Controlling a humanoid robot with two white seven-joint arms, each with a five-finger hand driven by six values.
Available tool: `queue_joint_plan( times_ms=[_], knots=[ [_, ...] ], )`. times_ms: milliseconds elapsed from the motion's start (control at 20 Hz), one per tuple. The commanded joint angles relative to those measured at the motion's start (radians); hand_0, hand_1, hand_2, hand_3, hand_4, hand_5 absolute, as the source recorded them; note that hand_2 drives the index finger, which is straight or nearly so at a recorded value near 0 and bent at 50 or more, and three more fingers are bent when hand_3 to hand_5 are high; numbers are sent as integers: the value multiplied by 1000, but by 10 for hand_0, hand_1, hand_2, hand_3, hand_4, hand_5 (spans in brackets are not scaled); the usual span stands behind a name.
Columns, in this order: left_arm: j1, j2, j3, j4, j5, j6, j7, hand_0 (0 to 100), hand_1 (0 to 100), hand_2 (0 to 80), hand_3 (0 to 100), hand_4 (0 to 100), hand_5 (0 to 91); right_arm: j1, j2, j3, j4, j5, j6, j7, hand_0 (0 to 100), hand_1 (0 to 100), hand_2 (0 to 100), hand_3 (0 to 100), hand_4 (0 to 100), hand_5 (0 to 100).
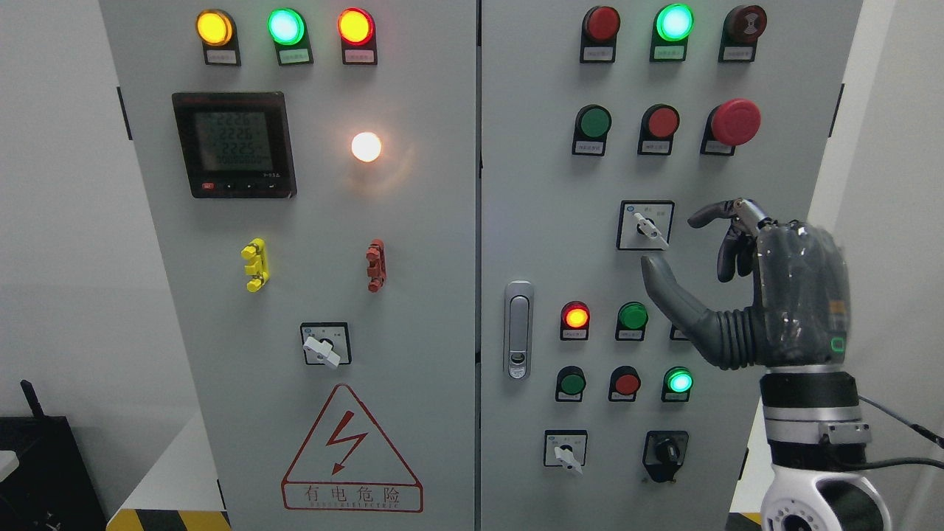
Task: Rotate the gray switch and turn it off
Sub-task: 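Pinch the black switch handle between right thumb and fingers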
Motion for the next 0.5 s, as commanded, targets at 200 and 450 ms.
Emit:
queue_joint_plan(
  times_ms=[200, 450],
  knots=[
    [-9, 0, 8, -25, 20, 0, -1, 120, 389, 0, 0, 0, 0, -1, 72, 24, 8, 1, 91, 1, 67, 289, 540, 985, 1000, 1000],
    [-9, 0, 8, -25, 20, 0, 1, 120, 389, 0, 0, 0, 0, -4, 73, 70, 25, 1, 151, -2, 74, 315, 551, 984, 1000, 1000]
  ],
)
